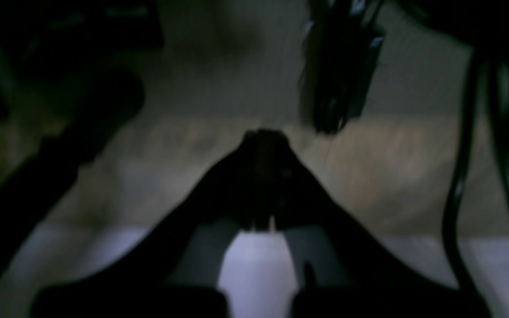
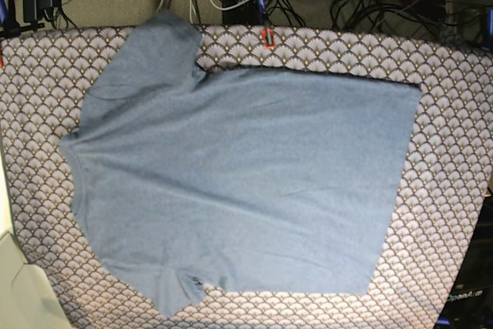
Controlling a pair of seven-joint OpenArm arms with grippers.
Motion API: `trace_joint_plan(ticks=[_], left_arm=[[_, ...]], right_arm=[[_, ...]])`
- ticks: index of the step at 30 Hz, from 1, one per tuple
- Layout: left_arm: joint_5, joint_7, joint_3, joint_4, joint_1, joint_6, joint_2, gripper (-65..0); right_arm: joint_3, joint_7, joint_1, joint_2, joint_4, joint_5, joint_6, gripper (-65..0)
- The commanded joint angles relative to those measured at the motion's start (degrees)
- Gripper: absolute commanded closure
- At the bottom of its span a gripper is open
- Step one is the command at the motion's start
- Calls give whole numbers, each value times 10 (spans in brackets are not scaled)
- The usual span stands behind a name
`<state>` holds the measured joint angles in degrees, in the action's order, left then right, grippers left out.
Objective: Fold the T-shirt properly
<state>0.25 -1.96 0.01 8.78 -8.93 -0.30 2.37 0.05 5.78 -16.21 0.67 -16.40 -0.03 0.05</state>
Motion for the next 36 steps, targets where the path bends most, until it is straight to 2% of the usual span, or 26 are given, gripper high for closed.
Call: trace_joint_plan(ticks=[1, 8, 12, 18, 22, 27, 36], left_arm=[[1, -3, 0, 26, -18, 1, 2, -3], [1, -4, -1, 219, -122, 1, 22, -3], [-1, -3, -2, 335, -178, 1, 31, -3], [-2, -3, -2, 509, -265, 1, 40, -3], [-3, -2, -3, 615, -318, 1, 58, -3], [-3, -2, -4, 732, -370, 1, 62, -4], [-3, -2, -4, 918, -454, 4, 66, -5]], right_arm=[[0, 2, -13, 3, -17, -1, 4, 0], [0, 4, -69, 14, -99, -2, 4, 0], [0, 4, -118, 15, -184, -2, 4, 0], [3, 3, -210, 23, -354, -2, 4, 0], [5, 1, -273, 39, -475, -2, 4, 0], [6, -1, -346, 54, -613, -2, 4, 0], [80, -2, -454, 55, -854, -2, 4, 0]])
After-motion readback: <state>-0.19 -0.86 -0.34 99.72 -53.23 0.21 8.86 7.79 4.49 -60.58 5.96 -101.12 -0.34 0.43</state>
